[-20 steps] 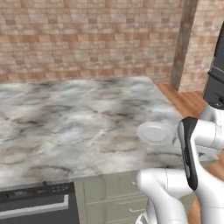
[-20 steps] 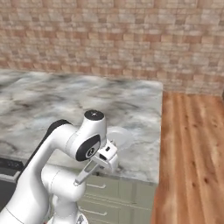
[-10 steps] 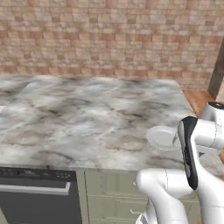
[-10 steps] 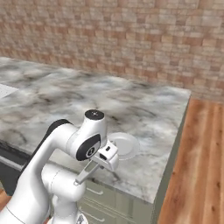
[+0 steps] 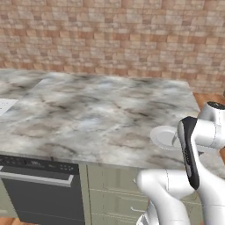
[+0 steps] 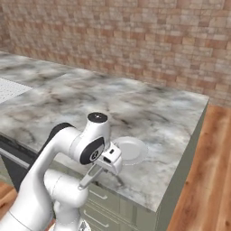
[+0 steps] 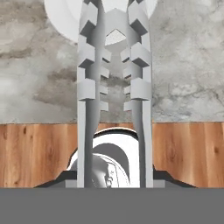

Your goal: Pick up the tongs from the counter and place them near the plate next to the oven.

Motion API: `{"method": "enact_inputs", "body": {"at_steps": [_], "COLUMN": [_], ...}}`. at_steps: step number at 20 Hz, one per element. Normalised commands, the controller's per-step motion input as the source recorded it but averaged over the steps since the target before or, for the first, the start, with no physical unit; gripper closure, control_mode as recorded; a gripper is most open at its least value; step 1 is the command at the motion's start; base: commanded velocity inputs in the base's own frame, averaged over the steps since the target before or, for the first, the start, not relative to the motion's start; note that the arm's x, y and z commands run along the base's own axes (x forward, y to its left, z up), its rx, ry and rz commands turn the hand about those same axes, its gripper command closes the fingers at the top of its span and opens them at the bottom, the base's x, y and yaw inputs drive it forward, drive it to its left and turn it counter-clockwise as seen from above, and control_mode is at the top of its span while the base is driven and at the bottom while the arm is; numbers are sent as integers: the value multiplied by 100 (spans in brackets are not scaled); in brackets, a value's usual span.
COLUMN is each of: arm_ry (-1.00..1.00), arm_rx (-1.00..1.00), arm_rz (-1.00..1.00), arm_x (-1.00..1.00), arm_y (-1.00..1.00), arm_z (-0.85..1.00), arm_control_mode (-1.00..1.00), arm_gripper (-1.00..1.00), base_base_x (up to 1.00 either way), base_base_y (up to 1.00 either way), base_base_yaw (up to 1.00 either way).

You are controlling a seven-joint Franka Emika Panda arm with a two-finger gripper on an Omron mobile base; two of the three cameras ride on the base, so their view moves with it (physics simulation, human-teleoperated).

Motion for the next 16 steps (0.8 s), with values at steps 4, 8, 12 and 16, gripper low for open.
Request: {"method": "enact_inputs", "body": {"at_steps": [4, 8, 12, 16], "arm_ry": [5, 11, 15, 14], "arm_rx": [-1, -2, 0, 0], "arm_rz": [2, 0, 0, 0], "arm_x": [26, 30, 60, 73], "arm_y": [-54, -92, -90, -79], "arm_z": [0, 0, 0, 0], "arm_control_mode": [-100, -100, -100, -100], "arm_gripper": [100, 100, 100, 100], "base_base_x": [0, 0, 0, 0], "base_base_y": [0, 0, 0, 0], "base_base_yaw": [0, 0, 0, 0]}}
